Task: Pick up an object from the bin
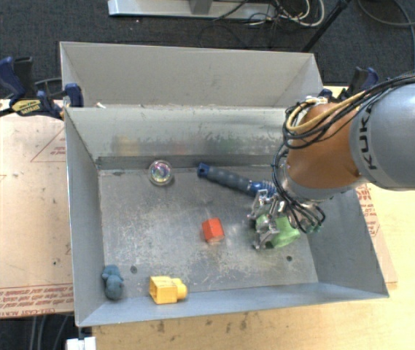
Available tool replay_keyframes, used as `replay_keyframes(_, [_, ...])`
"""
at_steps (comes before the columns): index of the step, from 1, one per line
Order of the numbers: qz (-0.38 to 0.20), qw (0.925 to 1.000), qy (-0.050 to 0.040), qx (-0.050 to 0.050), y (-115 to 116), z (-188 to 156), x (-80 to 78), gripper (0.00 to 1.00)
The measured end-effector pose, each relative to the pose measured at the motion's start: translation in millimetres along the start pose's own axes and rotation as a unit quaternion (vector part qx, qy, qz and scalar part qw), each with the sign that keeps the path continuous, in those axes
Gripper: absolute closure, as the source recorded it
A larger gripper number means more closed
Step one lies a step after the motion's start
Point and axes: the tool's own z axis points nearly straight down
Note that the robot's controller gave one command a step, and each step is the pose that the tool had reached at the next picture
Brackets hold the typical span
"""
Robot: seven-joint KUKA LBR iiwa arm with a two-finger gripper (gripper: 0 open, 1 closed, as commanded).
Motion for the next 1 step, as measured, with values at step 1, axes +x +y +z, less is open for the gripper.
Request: replay_keyframes(1, [-0.012, 0.9999, -0.0021, 0.000, 2.6, -153.0, -20.2, 1.00])
